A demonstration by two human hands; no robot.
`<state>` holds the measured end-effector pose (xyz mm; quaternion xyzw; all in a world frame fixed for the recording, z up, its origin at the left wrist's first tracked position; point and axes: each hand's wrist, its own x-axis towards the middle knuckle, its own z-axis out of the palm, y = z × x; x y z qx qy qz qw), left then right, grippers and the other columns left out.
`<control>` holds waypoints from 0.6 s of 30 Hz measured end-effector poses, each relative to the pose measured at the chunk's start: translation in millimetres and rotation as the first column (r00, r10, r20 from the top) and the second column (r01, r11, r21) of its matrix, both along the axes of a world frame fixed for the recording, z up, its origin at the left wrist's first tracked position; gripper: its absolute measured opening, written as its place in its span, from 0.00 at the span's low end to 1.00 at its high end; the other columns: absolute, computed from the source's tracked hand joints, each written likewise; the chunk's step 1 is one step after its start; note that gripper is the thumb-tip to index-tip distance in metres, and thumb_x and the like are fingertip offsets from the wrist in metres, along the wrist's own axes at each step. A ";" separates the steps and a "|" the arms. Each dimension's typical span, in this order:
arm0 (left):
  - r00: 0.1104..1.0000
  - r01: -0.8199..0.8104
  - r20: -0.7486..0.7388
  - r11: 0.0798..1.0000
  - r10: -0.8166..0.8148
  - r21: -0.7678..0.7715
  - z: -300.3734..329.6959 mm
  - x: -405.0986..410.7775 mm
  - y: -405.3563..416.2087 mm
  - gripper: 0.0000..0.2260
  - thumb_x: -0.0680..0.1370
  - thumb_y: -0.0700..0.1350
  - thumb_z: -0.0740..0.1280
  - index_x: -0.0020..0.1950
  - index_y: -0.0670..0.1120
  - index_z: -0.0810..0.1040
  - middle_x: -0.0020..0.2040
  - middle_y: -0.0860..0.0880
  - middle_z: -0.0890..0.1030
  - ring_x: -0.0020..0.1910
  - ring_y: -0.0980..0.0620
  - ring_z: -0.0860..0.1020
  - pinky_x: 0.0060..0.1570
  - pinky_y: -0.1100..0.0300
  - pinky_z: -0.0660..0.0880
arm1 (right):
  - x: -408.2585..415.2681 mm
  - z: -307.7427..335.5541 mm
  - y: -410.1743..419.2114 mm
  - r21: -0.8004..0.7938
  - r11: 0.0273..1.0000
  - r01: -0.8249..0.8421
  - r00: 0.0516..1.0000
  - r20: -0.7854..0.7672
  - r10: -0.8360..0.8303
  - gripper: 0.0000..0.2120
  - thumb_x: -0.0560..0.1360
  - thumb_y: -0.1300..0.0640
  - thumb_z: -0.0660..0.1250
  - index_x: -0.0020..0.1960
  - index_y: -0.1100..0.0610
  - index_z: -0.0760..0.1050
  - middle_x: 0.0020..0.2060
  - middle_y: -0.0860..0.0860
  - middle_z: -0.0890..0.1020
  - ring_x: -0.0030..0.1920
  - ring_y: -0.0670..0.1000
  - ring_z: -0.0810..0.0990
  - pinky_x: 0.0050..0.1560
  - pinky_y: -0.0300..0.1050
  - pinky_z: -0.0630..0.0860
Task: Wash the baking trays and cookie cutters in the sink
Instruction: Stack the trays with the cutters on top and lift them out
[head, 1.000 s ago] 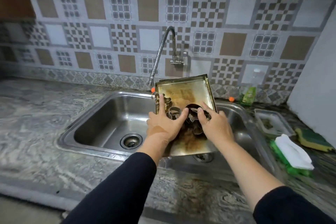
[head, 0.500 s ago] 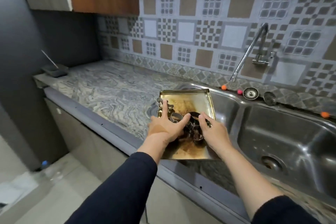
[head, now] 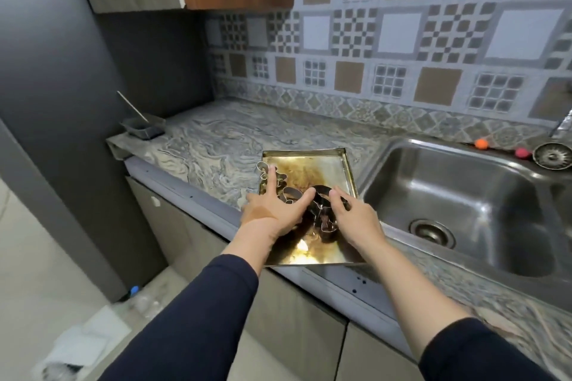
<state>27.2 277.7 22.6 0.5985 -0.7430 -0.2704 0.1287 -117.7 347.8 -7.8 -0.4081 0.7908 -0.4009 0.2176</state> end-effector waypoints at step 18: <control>0.983 0.180 0.021 0.981 -0.182 0.069 -6.7 -144.0 -240.4 0.47 0.60 0.82 0.50 0.72 0.68 0.33 0.74 0.37 0.60 0.71 0.35 0.64 0.66 0.41 0.66 | -127.6 -4.5 -213.7 0.082 0.984 0.155 0.988 -0.038 -0.152 0.26 0.77 0.33 0.49 0.72 0.39 0.63 0.70 0.51 0.71 0.71 0.55 0.67 0.66 0.51 0.66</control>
